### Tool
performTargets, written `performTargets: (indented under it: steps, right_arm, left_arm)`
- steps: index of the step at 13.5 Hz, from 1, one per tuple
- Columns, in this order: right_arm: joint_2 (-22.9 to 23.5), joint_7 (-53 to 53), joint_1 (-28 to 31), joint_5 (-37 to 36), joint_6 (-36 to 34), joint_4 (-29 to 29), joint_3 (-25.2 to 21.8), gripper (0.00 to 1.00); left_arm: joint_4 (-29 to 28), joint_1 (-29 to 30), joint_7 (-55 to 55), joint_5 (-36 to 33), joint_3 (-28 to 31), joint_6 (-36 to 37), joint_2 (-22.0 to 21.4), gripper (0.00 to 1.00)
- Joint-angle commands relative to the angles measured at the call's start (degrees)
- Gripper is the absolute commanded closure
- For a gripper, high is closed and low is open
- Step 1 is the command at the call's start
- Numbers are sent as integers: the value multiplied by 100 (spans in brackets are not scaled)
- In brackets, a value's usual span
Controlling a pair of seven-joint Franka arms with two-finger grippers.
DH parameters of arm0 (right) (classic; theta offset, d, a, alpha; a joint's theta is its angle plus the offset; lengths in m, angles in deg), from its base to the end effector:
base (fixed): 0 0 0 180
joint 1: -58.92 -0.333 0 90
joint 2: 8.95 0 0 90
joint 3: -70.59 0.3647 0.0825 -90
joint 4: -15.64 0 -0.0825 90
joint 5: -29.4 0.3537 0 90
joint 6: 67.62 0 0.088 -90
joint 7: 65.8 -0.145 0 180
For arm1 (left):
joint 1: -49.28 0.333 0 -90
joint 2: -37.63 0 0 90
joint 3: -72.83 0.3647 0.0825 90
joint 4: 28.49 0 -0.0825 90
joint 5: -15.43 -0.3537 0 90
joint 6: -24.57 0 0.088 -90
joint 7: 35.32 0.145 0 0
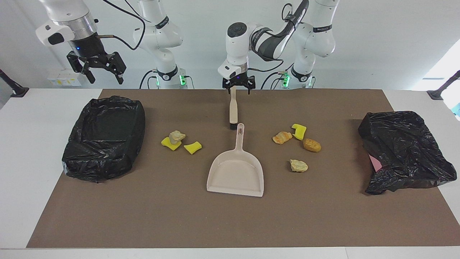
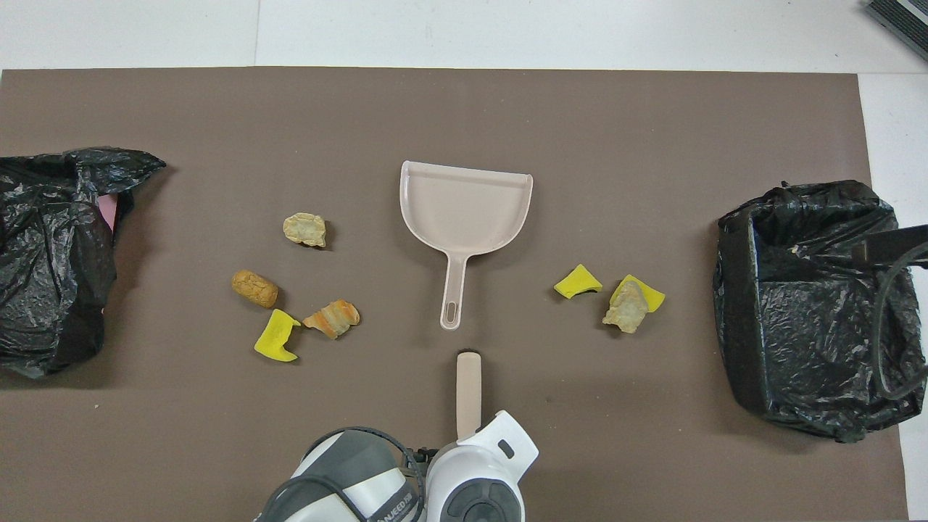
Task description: Sweep and dump trash in bin
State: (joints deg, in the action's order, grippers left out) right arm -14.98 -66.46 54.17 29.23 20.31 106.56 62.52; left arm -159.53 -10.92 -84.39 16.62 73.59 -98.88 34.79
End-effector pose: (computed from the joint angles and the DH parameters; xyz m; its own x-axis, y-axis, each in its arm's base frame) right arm 0.4835 -0.0332 0.6774 0.9962 -0.0694 0.0519 -0.0689 -0.9975 -0.0124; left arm 0.2372 -0.4046 0.3957 0.9838 -0.1660 -0.0671 -0.1696 -0.9842 -0.0515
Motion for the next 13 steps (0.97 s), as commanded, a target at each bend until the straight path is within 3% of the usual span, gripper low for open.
performTargets:
  steps: [1,4,6,7,8,11,13]
  right_arm:
    - [-92,-22,62,8,-30,92,33,0]
    - [-109,-22,62,8,-39,127,33,0]
    - [-109,-22,62,8,-39,127,33,0]
    - [-109,-22,62,8,-39,127,33,0]
    - [-109,-22,62,8,-39,127,33,0]
    - [-109,-22,62,8,-48,127,33,0]
    - [-118,-22,62,8,-48,127,33,0]
  left_arm:
    - [-255,-273,-50,-49,100,-179,-155,0]
    - [-369,-274,-85,-22,100,-364,-103,0]
    - [-370,-448,-111,-22,91,-503,116,9]
    - [-370,-493,-103,-22,91,-618,134,19]
    - [-361,-494,-76,-22,91,-628,143,34]
    - [-308,-459,-67,-22,100,-602,170,100]
    - [-291,-389,-76,-13,126,-453,118,100]
